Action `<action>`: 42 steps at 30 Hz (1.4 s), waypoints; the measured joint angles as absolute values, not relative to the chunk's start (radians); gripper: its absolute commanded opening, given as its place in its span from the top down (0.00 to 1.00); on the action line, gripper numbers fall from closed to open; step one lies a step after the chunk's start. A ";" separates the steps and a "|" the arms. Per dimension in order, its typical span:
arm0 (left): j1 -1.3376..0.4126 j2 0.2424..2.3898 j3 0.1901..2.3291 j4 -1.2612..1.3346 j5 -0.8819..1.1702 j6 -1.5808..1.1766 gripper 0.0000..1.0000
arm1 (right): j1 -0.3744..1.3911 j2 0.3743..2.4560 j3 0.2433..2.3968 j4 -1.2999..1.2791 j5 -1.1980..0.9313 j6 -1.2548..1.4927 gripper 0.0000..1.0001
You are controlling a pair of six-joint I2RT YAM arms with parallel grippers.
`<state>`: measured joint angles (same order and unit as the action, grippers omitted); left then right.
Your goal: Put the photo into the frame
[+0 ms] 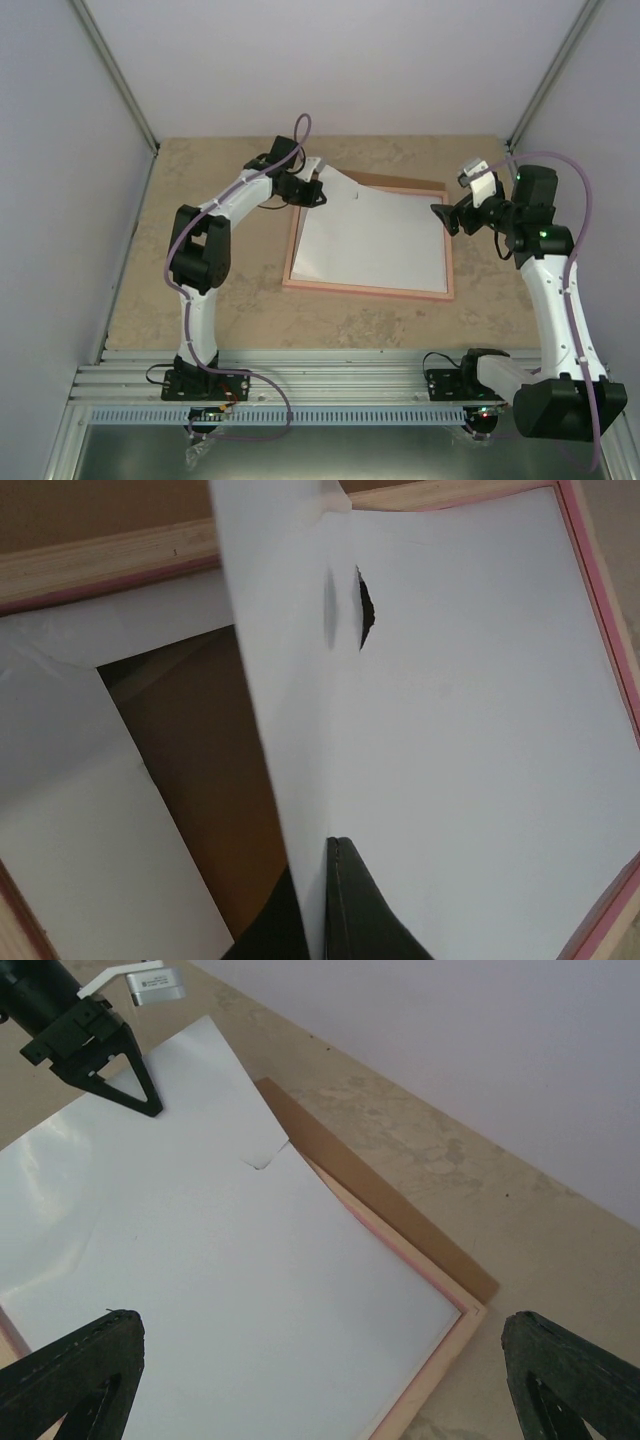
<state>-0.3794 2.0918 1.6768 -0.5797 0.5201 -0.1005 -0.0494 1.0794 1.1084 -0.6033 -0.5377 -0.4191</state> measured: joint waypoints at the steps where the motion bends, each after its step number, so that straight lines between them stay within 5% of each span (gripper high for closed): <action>1: -0.379 2.092 1.682 -0.582 0.517 -0.097 1.00 | -0.049 1.080 1.107 -0.603 -0.539 -0.422 0.02; 39: -0.383 2.095 1.637 -0.538 0.522 -0.139 1.00 | -0.133 1.201 1.039 -0.728 -0.590 -0.559 0.06; 42: -0.387 2.095 1.636 -0.524 0.518 -0.154 0.90 | -0.133 1.205 1.039 -0.728 -0.591 -0.559 0.06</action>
<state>-0.3870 2.0953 1.6360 -0.5240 0.5179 -0.1535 -0.1333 1.2053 1.0386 -0.7277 -0.5911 -0.5594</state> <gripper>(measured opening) 0.019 0.937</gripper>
